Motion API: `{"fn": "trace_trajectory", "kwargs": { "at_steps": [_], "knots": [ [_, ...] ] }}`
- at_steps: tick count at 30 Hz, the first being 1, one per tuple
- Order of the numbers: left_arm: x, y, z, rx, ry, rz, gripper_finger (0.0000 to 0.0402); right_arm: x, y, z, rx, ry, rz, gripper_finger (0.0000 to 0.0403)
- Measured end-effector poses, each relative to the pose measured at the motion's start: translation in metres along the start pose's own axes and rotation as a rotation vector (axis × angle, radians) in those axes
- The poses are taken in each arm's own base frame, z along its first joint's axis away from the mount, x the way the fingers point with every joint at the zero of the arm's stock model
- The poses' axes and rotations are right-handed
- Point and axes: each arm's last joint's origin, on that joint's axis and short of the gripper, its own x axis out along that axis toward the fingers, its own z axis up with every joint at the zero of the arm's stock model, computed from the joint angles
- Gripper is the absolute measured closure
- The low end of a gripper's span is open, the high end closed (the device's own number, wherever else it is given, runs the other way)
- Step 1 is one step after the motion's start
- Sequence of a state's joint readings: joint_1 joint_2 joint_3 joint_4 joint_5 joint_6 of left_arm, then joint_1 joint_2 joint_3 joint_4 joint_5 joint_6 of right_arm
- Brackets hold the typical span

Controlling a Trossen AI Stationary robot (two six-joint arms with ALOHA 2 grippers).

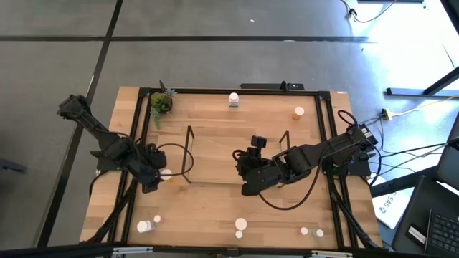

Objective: Pick and place medicine bottles onto shelf by color
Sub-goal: Put the middle orange pill bottle on the shelf

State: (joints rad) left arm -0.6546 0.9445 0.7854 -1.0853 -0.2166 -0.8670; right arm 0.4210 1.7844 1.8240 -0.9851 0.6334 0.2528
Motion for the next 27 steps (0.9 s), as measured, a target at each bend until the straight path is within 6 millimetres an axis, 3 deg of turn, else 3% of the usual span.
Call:
{"fn": "trace_trajectory", "kwargs": {
  "at_steps": [6,21,27],
  "knots": [
    [0.016,-0.005,-0.003,0.1,0.007,-0.005,0.0083,0.0,0.0,0.0,0.002,0.0,0.007,0.0221],
    [0.019,-0.003,0.001,0.069,-0.009,-0.002,0.0082,0.0,0.0,0.001,0.006,-0.006,0.009,0.0221],
    [0.037,-0.003,-0.003,0.073,0.032,0.042,0.0082,0.0,0.0,0.001,0.006,-0.006,0.009,0.0221]
  ]
}}
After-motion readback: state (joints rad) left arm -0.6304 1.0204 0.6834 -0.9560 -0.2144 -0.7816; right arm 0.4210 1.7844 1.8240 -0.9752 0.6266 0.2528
